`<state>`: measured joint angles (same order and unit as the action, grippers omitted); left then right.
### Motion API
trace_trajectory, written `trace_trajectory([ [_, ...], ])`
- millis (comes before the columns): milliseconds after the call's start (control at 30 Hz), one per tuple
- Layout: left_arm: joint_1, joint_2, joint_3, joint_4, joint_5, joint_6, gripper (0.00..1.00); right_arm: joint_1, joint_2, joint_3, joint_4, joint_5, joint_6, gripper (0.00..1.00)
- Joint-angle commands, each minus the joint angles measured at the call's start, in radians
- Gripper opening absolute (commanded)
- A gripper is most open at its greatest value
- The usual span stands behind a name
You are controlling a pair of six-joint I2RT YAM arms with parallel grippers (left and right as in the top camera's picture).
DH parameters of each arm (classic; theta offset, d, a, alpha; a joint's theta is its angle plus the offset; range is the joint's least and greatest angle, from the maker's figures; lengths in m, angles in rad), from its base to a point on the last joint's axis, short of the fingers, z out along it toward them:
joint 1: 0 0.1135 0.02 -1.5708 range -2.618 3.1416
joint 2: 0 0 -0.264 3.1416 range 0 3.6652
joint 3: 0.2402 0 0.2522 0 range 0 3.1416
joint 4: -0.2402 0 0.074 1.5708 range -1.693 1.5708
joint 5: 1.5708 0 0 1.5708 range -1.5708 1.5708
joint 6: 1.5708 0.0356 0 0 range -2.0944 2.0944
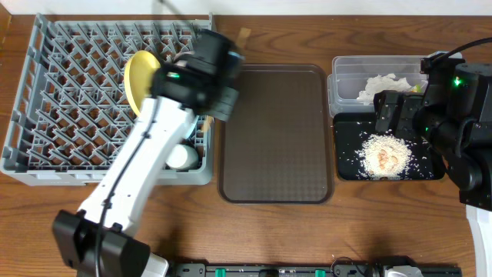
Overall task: Sort waste into correct bins and load items into the dishwasher
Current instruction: 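Place the second chopstick into the dish rack and release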
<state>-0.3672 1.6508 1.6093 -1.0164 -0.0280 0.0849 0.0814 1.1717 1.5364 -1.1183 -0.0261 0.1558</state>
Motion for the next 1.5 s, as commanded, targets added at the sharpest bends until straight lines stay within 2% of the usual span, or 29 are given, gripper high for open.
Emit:
trace_trajectory([
  [0, 0.105, 0.021, -0.014, -0.019, -0.042, -0.005, 0.08, -0.009, 0.001, 0.003, -0.001, 0.007, 0.004, 0.99],
  [200, 0.242, 0.063, -0.084, 0.008, -0.060, 0.031, 0.08, -0.009, 0.001, 0.003, -0.001, 0.007, 0.004, 0.99],
  [467, 0.299, 0.101, -0.084, 0.010, -0.063, 0.121, 0.08, -0.009, 0.001, 0.003, -0.001, 0.007, 0.004, 0.99],
  [933, 0.320, 0.173, -0.117, 0.003, -0.067, 0.112, 0.08, -0.009, 0.001, 0.003, -0.001, 0.007, 0.004, 0.99],
  [1067, 0.323, 0.173, -0.117, 0.004, -0.071, 0.085, 0.11, -0.009, 0.001, 0.003, -0.001, 0.007, 0.004, 0.99],
  [1467, 0.344, 0.172, -0.117, 0.004, -0.074, 0.021, 0.11, -0.009, 0.001, 0.003, -0.001, 0.007, 0.004, 0.99],
])
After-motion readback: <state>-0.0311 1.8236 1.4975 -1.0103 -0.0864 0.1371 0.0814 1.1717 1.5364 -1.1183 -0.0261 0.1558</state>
